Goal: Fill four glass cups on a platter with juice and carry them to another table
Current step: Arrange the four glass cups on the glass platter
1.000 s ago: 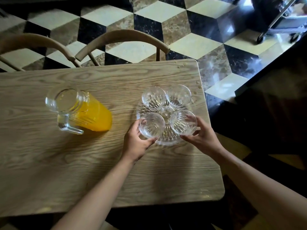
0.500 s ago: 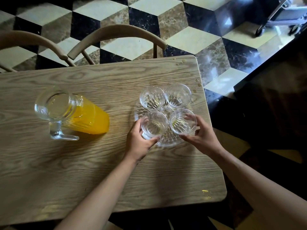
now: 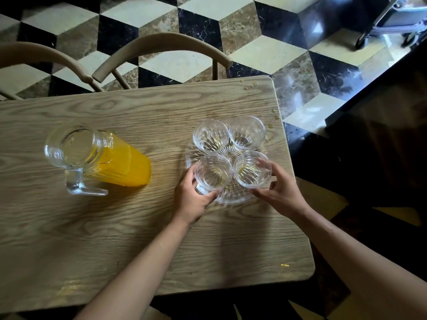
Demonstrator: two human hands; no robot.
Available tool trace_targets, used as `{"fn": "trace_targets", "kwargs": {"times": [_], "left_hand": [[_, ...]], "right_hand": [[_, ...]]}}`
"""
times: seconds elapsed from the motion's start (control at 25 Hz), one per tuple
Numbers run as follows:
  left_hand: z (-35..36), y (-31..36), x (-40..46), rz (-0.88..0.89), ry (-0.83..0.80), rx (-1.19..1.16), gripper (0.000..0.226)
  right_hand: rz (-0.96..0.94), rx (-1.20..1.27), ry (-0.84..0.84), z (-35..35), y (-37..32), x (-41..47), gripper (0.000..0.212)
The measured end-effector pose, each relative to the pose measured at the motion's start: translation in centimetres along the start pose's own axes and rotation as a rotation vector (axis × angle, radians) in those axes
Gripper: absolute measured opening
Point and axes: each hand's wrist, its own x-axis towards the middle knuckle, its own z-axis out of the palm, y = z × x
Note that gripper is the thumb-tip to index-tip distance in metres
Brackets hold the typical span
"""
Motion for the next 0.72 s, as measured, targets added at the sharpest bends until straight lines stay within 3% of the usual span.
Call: {"fn": "trace_targets", "kwargs": {"times": [0.28,0.72], "left_hand": [[-0.9,0.2,-1.3,0.017,0.032,0.05,0.104],[-1.9,1.7,-8.7,0.041,0.124,0.089,0.098]], "right_hand": [[-0.002,0.009,0.003,-0.6,-0.7,-1.0,0.08],[0.093,0.067,0.041,-1.2,-2.2,-6.2,0.093]]}}
